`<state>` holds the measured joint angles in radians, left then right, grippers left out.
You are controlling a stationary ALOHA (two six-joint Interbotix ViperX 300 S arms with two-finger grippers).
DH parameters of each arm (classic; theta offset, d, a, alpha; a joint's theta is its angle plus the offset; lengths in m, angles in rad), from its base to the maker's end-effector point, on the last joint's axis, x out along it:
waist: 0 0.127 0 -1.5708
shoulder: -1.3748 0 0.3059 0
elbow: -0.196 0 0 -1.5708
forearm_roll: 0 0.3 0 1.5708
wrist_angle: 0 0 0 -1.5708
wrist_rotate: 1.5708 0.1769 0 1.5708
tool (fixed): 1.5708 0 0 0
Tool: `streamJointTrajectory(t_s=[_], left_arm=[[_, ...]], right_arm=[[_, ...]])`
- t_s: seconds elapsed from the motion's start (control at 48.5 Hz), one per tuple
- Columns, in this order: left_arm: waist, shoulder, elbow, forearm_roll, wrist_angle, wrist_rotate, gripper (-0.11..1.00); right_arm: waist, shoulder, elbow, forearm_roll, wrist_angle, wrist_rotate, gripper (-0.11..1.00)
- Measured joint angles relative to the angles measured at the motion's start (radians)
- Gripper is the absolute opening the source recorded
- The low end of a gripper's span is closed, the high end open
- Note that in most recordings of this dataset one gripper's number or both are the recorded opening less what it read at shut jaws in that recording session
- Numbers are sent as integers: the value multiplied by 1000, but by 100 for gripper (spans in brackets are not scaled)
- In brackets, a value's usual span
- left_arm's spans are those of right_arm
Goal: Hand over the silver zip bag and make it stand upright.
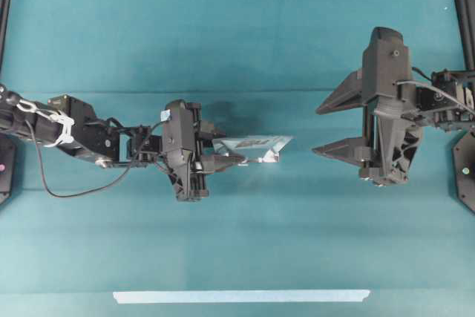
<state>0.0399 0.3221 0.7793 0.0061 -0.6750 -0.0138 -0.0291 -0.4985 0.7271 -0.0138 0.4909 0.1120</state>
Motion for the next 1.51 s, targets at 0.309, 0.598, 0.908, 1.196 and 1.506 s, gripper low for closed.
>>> streamJointTrajectory(t_s=[0.309, 0.598, 0.908, 1.196, 1.506], left_arm=[[0, 0, 0, 2, 0, 0, 27], [0, 0, 2, 0, -2, 0, 27], [0, 0, 5, 0, 0, 0, 27], [0, 0, 3, 0, 3, 0, 27], [0, 0, 0, 0, 5, 0, 27]], right_arm=[[3, 2, 2, 11, -2, 2, 80], [5, 2, 9, 23, -6, 0, 80], [5, 0, 17, 25, -38, 2, 80], [5, 2, 17, 25, -40, 2, 80], [5, 2, 17, 25, -38, 2, 79]])
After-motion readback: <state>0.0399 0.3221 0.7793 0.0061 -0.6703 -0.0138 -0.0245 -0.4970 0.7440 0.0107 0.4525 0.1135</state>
